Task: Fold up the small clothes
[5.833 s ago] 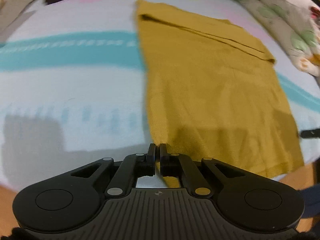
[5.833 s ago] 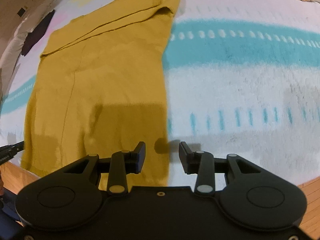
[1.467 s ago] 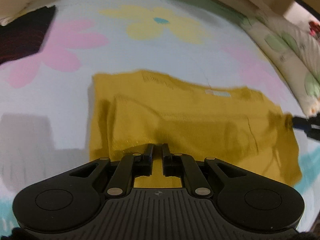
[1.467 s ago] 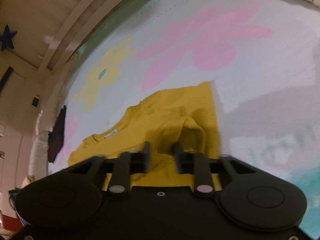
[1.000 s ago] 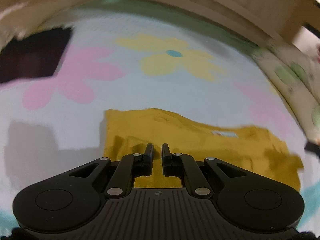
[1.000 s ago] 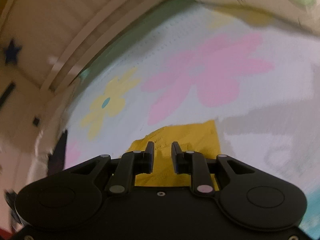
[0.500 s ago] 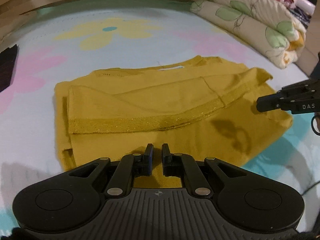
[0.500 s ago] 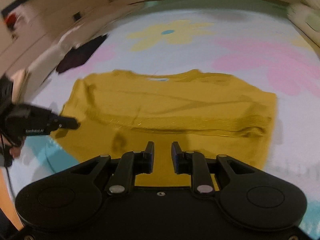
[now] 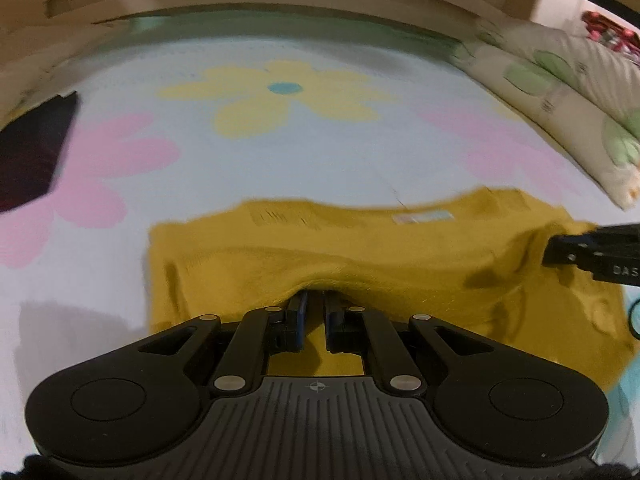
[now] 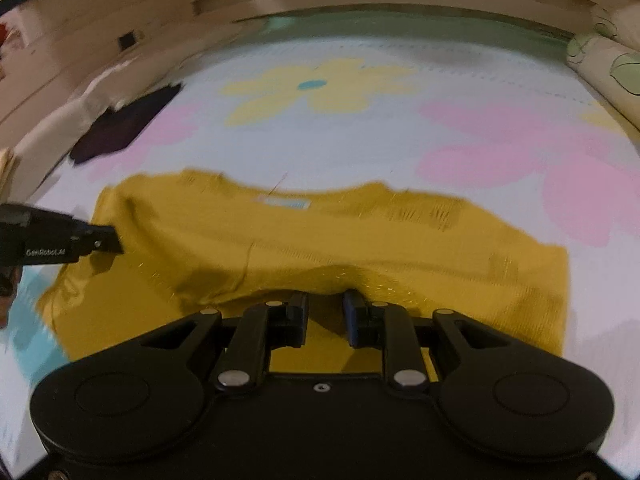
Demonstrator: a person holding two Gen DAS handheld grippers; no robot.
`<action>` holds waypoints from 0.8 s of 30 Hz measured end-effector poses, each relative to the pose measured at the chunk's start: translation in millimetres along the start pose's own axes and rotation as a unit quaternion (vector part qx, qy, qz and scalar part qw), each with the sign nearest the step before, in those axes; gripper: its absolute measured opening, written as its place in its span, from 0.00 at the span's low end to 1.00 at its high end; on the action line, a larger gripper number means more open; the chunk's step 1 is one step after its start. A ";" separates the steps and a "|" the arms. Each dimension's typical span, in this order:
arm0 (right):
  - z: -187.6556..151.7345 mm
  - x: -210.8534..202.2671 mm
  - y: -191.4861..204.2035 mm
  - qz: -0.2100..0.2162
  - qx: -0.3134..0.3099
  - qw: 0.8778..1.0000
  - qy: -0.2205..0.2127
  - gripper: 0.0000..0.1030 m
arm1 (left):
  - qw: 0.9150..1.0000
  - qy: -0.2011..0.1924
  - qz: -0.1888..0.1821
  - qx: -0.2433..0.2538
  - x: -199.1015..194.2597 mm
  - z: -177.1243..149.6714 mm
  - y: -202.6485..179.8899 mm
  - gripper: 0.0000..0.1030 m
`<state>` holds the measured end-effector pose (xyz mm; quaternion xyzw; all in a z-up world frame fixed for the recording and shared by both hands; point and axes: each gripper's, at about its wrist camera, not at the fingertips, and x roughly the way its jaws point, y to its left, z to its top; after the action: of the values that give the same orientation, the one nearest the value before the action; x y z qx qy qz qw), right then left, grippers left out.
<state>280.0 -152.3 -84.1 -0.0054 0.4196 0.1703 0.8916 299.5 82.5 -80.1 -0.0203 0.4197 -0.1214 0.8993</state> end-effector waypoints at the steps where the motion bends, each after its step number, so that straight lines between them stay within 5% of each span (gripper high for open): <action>1: 3.9 3.0 -2.3 -0.003 0.004 1.000 -0.004 0.30 | 1.000 -0.002 0.006 -0.004 3.1 3.8 3.8 0.08; 15: 38.5 -0.7 -50.0 -0.032 0.128 0.989 -0.059 0.30 | 0.993 -0.014 0.040 -0.106 -1.1 24.1 53.8 0.08; 21: 26.5 -28.2 -51.8 0.022 0.100 0.993 -0.052 0.30 | 0.997 0.016 -0.006 -0.071 -9.0 13.0 39.9 0.08; 24: 11.8 -27.5 -39.8 0.052 0.056 0.997 -0.011 0.30 | 0.998 0.029 -0.016 -0.045 -2.7 7.0 29.2 0.08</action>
<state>284.9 -196.2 -61.1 0.0679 0.4183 0.1927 0.8850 309.1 111.0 -77.5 -0.0640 0.4502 -0.1170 0.8829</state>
